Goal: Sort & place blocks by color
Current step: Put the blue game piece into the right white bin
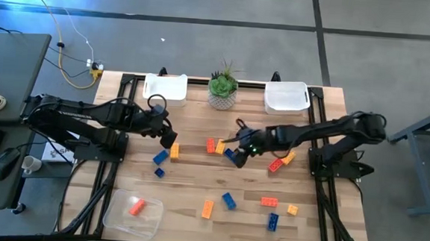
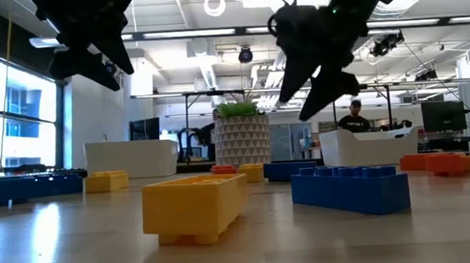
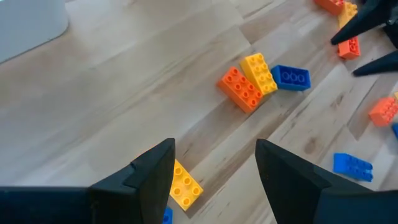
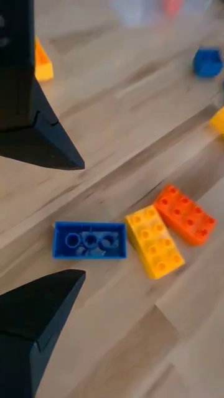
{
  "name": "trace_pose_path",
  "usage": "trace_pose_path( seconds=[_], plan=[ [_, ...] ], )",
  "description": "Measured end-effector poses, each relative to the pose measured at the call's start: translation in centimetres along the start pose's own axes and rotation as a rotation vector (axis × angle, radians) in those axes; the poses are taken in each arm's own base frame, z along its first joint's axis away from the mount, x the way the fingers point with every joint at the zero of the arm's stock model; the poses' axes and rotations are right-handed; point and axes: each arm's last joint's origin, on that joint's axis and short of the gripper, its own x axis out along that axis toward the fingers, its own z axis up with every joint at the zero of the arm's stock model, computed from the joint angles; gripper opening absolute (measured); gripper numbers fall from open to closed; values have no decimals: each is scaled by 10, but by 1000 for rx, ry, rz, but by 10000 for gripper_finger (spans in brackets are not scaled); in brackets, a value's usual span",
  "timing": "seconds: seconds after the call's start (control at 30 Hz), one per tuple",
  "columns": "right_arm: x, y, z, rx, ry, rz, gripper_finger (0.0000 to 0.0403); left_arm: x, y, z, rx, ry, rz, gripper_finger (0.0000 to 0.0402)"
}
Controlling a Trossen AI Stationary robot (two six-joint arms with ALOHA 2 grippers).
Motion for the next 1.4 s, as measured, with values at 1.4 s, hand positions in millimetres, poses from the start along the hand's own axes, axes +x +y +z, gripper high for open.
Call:
trace_pose_path(
  seconds=[1.4],
  plan=[
    [80,-3,-34,1,76,-287,115,0,1,1,42,-6,3,209]
  ],
)
